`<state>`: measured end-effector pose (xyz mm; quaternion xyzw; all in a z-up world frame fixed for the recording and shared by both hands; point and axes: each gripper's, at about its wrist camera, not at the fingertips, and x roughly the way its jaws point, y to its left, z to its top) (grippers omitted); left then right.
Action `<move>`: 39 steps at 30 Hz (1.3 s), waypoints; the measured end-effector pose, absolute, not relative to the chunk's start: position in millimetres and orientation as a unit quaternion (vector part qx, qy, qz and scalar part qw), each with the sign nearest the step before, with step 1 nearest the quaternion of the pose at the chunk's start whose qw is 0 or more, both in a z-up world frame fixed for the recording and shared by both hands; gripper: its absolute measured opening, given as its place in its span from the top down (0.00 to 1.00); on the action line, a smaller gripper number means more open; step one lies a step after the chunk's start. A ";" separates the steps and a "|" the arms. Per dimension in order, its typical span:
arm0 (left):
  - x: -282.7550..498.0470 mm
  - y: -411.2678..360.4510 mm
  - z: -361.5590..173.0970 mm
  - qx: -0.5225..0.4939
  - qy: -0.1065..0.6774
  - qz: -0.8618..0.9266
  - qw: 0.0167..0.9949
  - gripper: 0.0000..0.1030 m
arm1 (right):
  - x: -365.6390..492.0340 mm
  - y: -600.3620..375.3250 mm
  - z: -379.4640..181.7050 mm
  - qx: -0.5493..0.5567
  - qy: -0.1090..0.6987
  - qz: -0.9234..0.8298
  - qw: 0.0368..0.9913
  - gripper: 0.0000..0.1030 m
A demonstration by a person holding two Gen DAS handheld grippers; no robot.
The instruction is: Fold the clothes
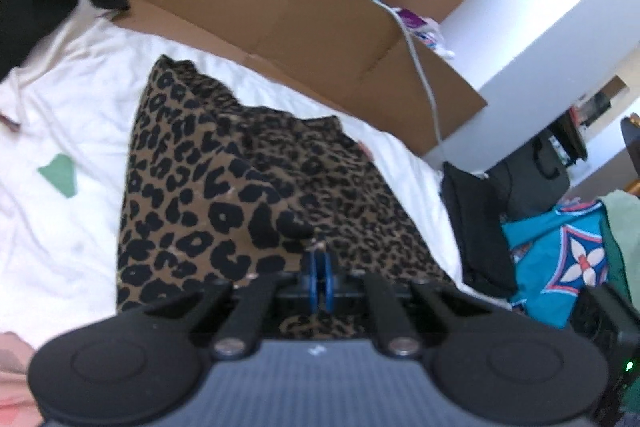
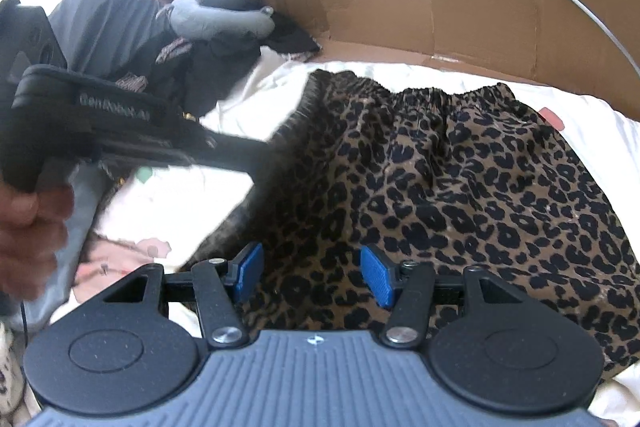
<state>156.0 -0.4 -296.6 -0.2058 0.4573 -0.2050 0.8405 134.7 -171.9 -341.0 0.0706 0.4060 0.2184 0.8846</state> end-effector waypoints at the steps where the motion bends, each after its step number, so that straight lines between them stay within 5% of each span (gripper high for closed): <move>1: 156.5 -5.7 -297.0 -0.205 0.460 -0.206 0.839 0.96 | 135.8 -172.6 -340.3 0.078 0.403 0.218 0.886 0.43; 17: 155.8 -32.8 -295.5 -0.212 0.474 -0.211 0.828 1.00 | 150.3 -163.7 -343.3 0.087 0.396 0.215 0.888 0.54; 23: 154.6 -40.4 -296.0 -0.191 0.473 -0.218 0.832 1.00 | 156.0 -161.5 -351.5 0.080 0.408 0.208 0.885 0.76; 27: 153.4 -20.6 -299.8 -0.162 0.476 -0.183 0.845 0.99 | 157.9 -166.3 -363.5 0.075 0.426 0.202 0.879 0.78; 31: 155.7 -2.0 -312.8 -0.130 0.489 -0.125 0.853 0.80 | 159.1 -174.8 -373.5 0.085 0.444 0.185 0.872 0.74; 33: 158.4 -2.8 -320.0 -0.119 0.495 -0.127 0.852 0.56 | 157.9 -176.9 -375.5 0.082 0.450 0.179 0.871 0.61; 39: 164.3 -31.8 -342.7 -0.074 0.498 -0.162 0.849 0.51 | 153.1 -191.3 -383.2 0.088 0.466 0.155 0.866 0.54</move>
